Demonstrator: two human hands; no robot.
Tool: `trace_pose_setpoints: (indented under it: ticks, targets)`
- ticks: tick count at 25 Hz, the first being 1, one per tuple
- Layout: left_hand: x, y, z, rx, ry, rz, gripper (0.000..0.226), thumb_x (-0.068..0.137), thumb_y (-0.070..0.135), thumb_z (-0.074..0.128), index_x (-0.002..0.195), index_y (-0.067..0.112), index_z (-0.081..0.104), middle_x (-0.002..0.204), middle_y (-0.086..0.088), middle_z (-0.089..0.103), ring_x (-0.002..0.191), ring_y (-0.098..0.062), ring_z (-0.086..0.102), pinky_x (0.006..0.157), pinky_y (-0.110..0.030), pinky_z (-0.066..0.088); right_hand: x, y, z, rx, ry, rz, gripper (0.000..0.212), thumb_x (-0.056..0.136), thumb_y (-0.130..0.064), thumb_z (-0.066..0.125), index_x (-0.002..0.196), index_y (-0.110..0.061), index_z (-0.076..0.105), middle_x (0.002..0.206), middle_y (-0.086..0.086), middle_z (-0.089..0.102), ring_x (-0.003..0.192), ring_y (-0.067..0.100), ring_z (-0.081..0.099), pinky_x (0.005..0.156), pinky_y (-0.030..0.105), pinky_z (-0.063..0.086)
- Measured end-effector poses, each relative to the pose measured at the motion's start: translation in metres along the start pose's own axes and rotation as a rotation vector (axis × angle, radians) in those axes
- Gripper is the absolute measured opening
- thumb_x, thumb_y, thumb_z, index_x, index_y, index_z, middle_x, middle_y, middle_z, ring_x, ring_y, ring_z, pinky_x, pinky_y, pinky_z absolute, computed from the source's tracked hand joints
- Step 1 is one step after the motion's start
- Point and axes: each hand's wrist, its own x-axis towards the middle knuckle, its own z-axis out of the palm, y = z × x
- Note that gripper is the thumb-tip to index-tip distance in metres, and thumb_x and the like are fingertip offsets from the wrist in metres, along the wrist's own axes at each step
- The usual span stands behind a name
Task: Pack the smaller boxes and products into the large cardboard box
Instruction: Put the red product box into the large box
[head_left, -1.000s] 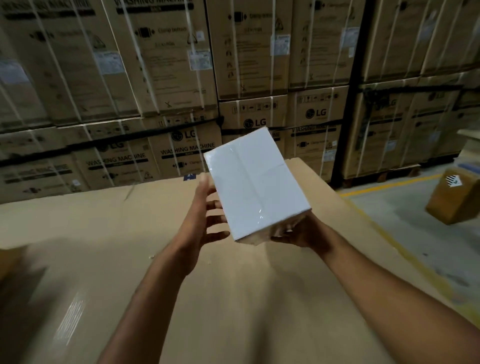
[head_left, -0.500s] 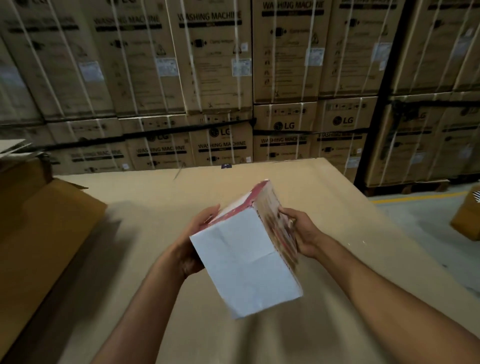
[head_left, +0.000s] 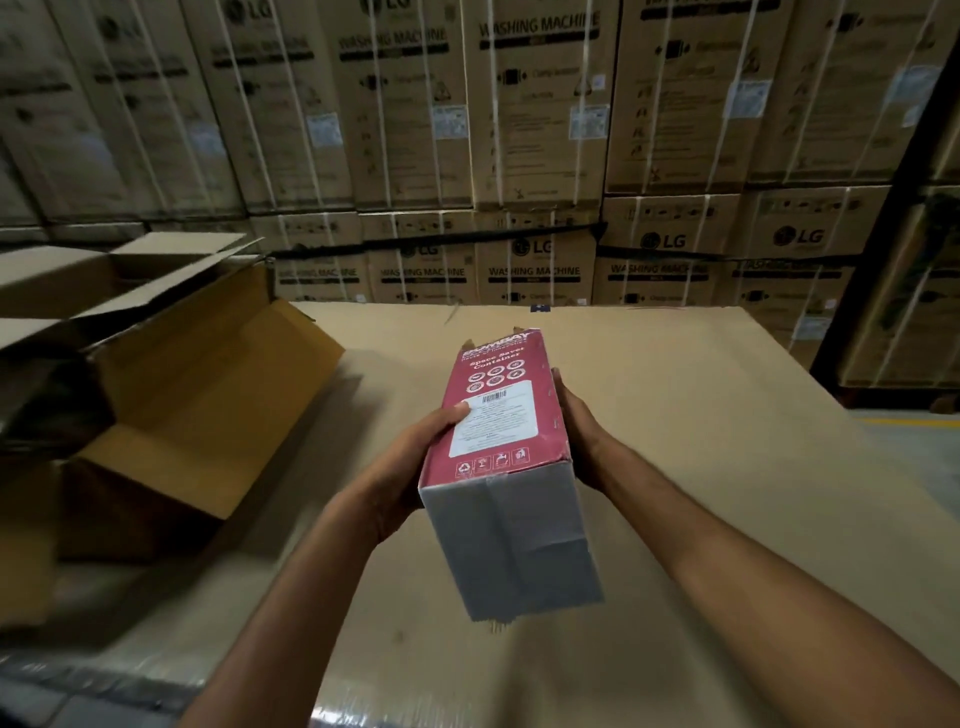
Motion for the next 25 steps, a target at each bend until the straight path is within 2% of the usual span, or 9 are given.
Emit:
trace_pose_setpoints:
  ticks: [5,7,9,11,13,15,19,23,25]
  targets:
    - [-0.033,0.009,-0.07,0.037,0.096,0.004,0.053,0.092,0.053,0.064,0.126,0.012,0.063,0.114,-0.008,0.076,0.089,-0.021,0.073,0.095,-0.038,0.054,0.007,0.007,0.083,-0.007,0.029,0.056,0.059,0.106,-0.061,0.031,0.109,-0.016,0.07,0.094,0.008,0.08,0.08,0.024,0.077,0.081,0.037,0.059]
    - [-0.034,0.015,-0.108,0.098,0.14,0.004,0.059,0.089,0.055,0.066,0.13,0.012,0.062,0.114,-0.008,0.076,0.093,-0.022,0.073,0.101,-0.042,0.053,0.014,0.005,0.121,-0.032,0.058,0.068,0.051,0.109,-0.048,0.036,0.098,-0.011,0.069,0.08,0.009,0.079,0.067,0.022,0.076,0.072,0.034,0.06]
    - [-0.033,0.021,-0.147,0.14,0.179,-0.018,0.06,0.091,0.054,0.063,0.133,0.011,0.059,0.108,-0.008,0.077,0.086,-0.02,0.075,0.087,-0.037,0.059,0.024,0.007,0.162,-0.05,0.103,0.081,0.047,0.11,-0.039,0.036,0.088,-0.01,0.066,0.067,0.008,0.075,0.055,0.02,0.073,0.06,0.03,0.059]
    - [-0.037,0.031,-0.181,0.162,0.199,-0.026,0.048,0.098,0.047,0.058,0.13,0.011,0.06,0.103,-0.006,0.078,0.075,-0.017,0.075,0.065,-0.029,0.059,0.036,0.013,0.199,-0.057,0.104,0.085,0.057,0.109,-0.052,0.032,0.09,-0.012,0.068,0.085,0.013,0.078,0.065,0.024,0.074,0.073,0.035,0.057]
    - [-0.041,0.04,-0.212,0.17,0.205,-0.022,0.042,0.101,0.043,0.056,0.128,0.01,0.059,0.103,-0.007,0.077,0.07,-0.016,0.075,0.056,-0.025,0.057,0.048,0.017,0.233,-0.031,0.117,0.081,0.068,0.106,-0.062,0.02,0.093,-0.014,0.066,0.094,0.012,0.078,0.073,0.025,0.073,0.075,0.036,0.054]
    - [-0.041,0.047,-0.241,0.2,0.204,-0.001,0.042,0.101,0.044,0.056,0.126,0.01,0.06,0.103,-0.006,0.077,0.074,-0.016,0.075,0.056,-0.025,0.057,0.062,0.014,0.26,0.005,0.119,0.063,0.07,0.106,-0.062,0.014,0.095,-0.013,0.063,0.077,0.008,0.077,0.066,0.022,0.072,0.065,0.034,0.054]
    - [-0.028,0.055,-0.274,0.292,0.198,0.035,0.036,0.102,0.046,0.054,0.116,0.015,0.062,0.1,-0.004,0.077,0.077,-0.016,0.075,0.061,-0.026,0.057,0.089,0.014,0.282,0.018,0.132,0.012,0.073,0.103,-0.068,0.023,0.117,-0.011,0.066,0.094,0.01,0.077,0.076,0.025,0.075,0.059,0.032,0.061]
    - [-0.008,0.058,-0.295,0.361,0.182,0.129,0.036,0.102,0.051,0.05,0.114,0.019,0.062,0.099,0.0,0.077,0.077,-0.014,0.077,0.063,-0.026,0.058,0.109,0.027,0.289,-0.073,0.15,-0.052,0.052,0.107,-0.055,0.036,0.116,-0.011,0.063,0.103,0.014,0.076,0.089,0.03,0.075,0.09,0.046,0.059]
    - [0.008,0.053,-0.305,0.401,0.141,0.194,0.038,0.101,0.051,0.052,0.125,0.022,0.056,0.104,0.005,0.075,0.082,-0.011,0.076,0.062,-0.022,0.058,0.126,0.031,0.287,-0.098,0.165,-0.106,0.041,0.106,-0.045,0.041,0.111,-0.01,0.062,0.095,0.011,0.075,0.085,0.028,0.074,0.095,0.046,0.056]
